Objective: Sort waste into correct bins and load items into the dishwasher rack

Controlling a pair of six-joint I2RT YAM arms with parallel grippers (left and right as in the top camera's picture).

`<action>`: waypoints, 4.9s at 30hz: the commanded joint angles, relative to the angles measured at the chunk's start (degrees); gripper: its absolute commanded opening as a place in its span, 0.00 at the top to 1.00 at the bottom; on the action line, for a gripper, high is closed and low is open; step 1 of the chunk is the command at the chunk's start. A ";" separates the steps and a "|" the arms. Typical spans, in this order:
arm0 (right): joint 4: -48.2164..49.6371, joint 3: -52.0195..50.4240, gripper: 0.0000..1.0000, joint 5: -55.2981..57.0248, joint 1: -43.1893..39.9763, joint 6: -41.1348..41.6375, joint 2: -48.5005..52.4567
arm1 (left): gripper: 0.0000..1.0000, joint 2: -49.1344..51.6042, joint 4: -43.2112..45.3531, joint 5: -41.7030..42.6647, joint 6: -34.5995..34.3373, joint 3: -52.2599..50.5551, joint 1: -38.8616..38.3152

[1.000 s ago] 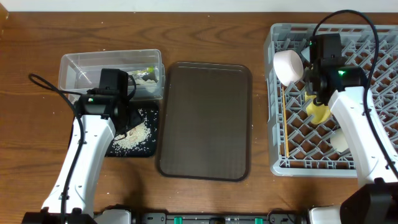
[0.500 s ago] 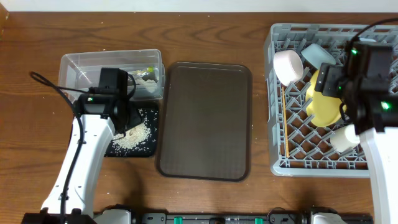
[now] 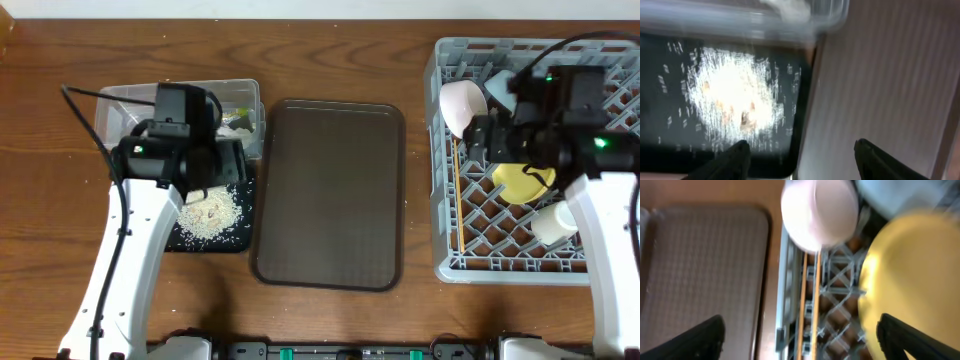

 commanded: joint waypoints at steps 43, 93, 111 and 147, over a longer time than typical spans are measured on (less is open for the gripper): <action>5.57 -31.65 0.01 5.86 2.64 2.86 -44.24 | 0.10 -46.14 7.21 -1.05 2.25 -23.56 -3.89; 57.16 -76.65 0.01 10.58 2.75 -1.44 -81.59 | 0.02 -46.14 7.21 -1.05 2.25 -23.56 -3.91; 52.17 -76.63 0.01 9.97 2.80 -1.42 -81.22 | 0.02 -46.14 7.21 -1.05 2.25 -23.56 -3.91; 52.17 -76.63 0.01 9.97 2.80 -1.42 -81.22 | 0.02 -65.18 32.37 -1.53 2.47 -49.03 -0.07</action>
